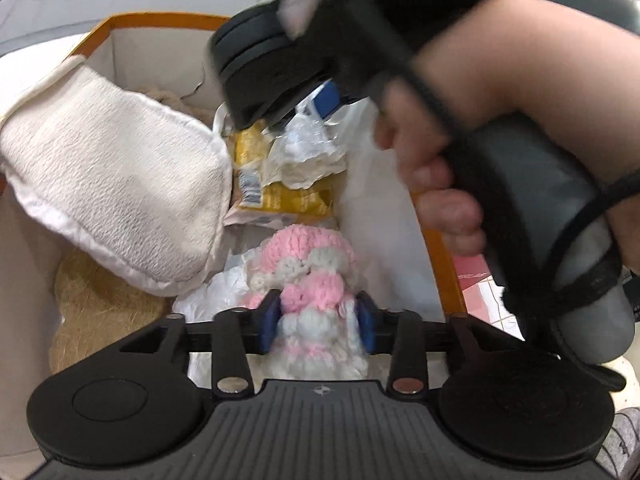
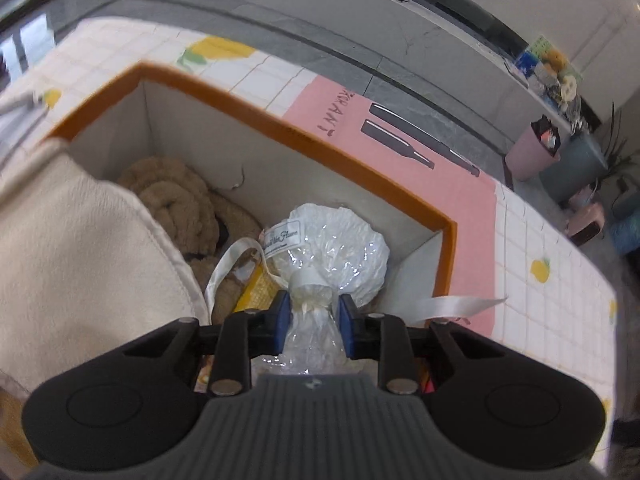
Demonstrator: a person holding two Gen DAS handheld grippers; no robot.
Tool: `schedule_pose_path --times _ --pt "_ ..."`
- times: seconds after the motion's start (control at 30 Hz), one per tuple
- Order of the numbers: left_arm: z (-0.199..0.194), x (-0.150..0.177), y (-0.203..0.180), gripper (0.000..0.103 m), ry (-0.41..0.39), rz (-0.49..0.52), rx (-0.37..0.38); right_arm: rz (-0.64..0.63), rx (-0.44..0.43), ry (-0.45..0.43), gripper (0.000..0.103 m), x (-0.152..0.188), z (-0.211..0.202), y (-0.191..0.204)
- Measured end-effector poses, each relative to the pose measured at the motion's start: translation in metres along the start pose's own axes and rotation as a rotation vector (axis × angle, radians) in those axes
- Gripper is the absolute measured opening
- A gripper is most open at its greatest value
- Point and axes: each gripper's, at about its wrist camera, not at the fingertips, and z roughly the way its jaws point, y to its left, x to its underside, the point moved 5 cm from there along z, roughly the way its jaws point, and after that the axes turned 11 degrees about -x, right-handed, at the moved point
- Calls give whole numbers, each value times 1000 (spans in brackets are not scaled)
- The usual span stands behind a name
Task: Organize soft objects
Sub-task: 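Open the left tool to drop the knitted toy while the right tool releases the bundle into the box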
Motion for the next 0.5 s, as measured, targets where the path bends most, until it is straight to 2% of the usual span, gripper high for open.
schedule_pose_path --times 0.13,0.2,0.23,0.3,0.37,0.5 --pt "-7 -1 4 61 -20 3 -40 35 -78 -43 29 2 -5 -9" --pt "-13 -2 7 73 -26 -13 -43 34 -110 -56 32 4 -10 -10" --pt "-16 -2 8 83 -29 -25 -30 41 -121 -66 33 4 -12 -10" --pt "-20 -2 8 85 -29 -44 -10 58 -137 -89 36 4 -19 -11" --pt "-30 -1 8 85 -27 -36 -27 63 -132 -109 52 4 -26 -12" --pt "-52 -1 1 85 -81 13 -62 92 -125 -147 54 2 -45 -15"
